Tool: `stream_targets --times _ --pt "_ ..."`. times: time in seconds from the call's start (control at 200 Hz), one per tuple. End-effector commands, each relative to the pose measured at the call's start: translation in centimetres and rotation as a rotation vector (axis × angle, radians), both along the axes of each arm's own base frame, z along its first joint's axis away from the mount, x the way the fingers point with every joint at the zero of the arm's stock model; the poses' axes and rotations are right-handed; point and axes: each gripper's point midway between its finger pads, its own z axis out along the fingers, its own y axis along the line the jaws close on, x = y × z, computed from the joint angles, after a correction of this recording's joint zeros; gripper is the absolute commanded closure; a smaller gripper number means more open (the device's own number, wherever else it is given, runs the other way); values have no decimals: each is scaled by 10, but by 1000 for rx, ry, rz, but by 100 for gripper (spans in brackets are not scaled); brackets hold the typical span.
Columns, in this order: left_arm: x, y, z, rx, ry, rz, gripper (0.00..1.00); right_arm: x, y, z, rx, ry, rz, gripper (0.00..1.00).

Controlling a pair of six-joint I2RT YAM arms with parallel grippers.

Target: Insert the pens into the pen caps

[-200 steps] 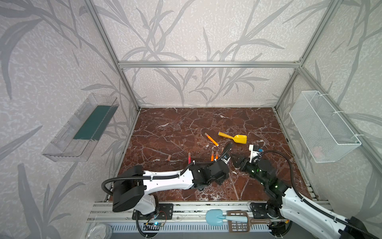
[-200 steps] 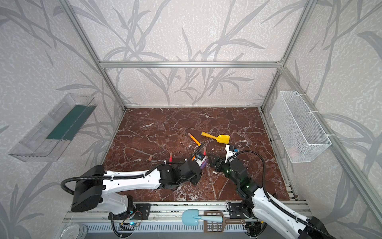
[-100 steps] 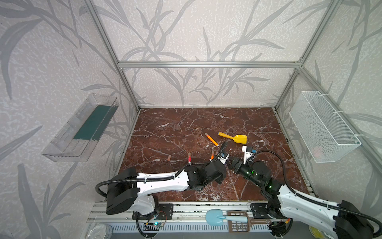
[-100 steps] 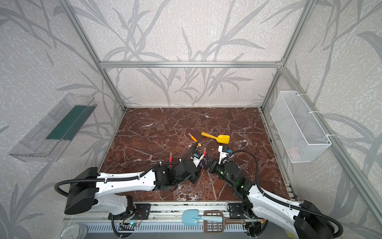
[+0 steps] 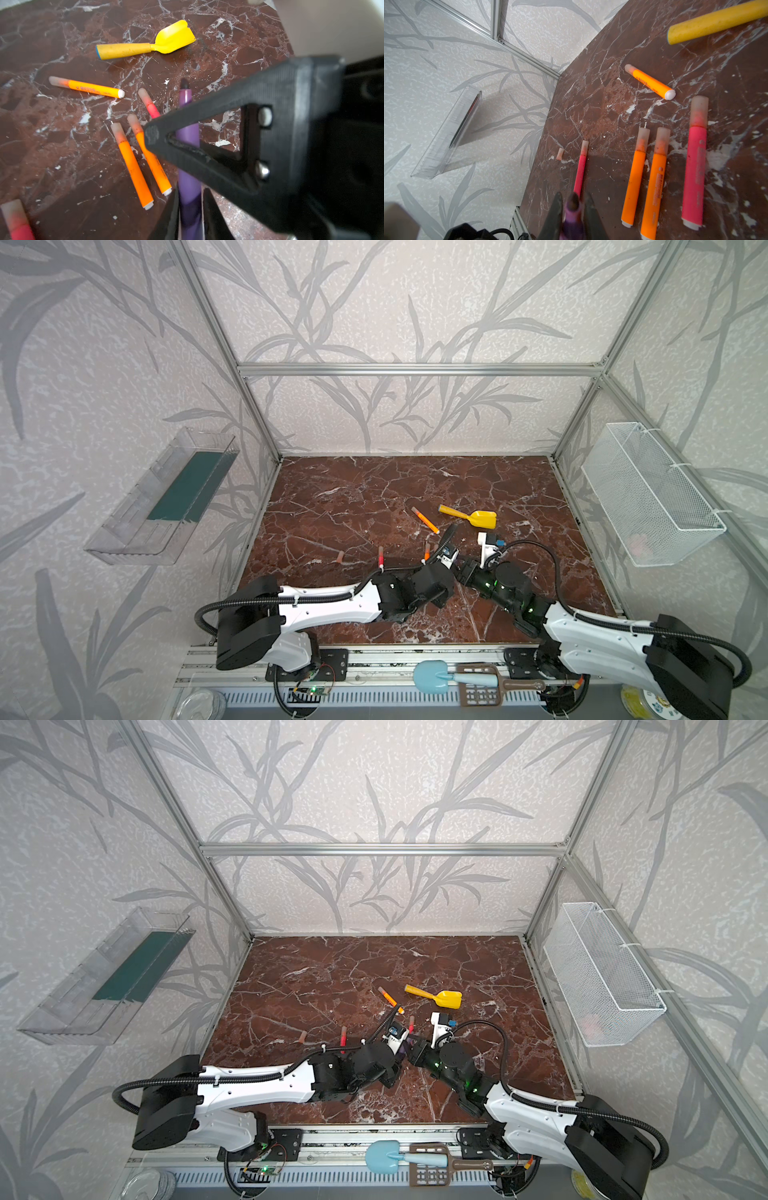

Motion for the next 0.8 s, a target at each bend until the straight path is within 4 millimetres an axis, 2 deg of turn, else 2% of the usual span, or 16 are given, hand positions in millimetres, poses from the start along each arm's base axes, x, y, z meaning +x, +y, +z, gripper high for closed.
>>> stream_targets --times 0.0,0.11,0.28,0.37,0.42,0.495,0.535,0.605,0.65,0.705,0.795 --pt "4 -1 10 -43 -36 19 67 -1 16 24 42 -60 15 96" --pt "7 6 8 -42 -46 43 58 -3 23 26 67 -61 25 97" --pt "8 13 8 -65 -50 51 58 -3 35 26 90 -45 47 98" --pt "8 16 10 -77 -54 54 66 -3 42 25 93 -39 60 98" --pt "8 20 10 -81 -57 61 75 -2 46 23 89 -36 64 97" --pt "12 29 12 -87 -65 94 94 0 50 23 81 -39 64 84" --pt "16 39 11 -88 -60 127 100 2 52 24 73 -46 64 75" --pt "26 63 10 -98 -40 204 100 6 55 26 35 -61 59 60" --pt "32 83 11 -105 -30 258 100 10 57 26 -4 -65 48 53" --pt "38 111 14 -112 -24 334 100 15 62 29 -45 -80 42 50" --pt "45 167 24 -98 -36 487 100 20 74 15 -163 -67 40 48"
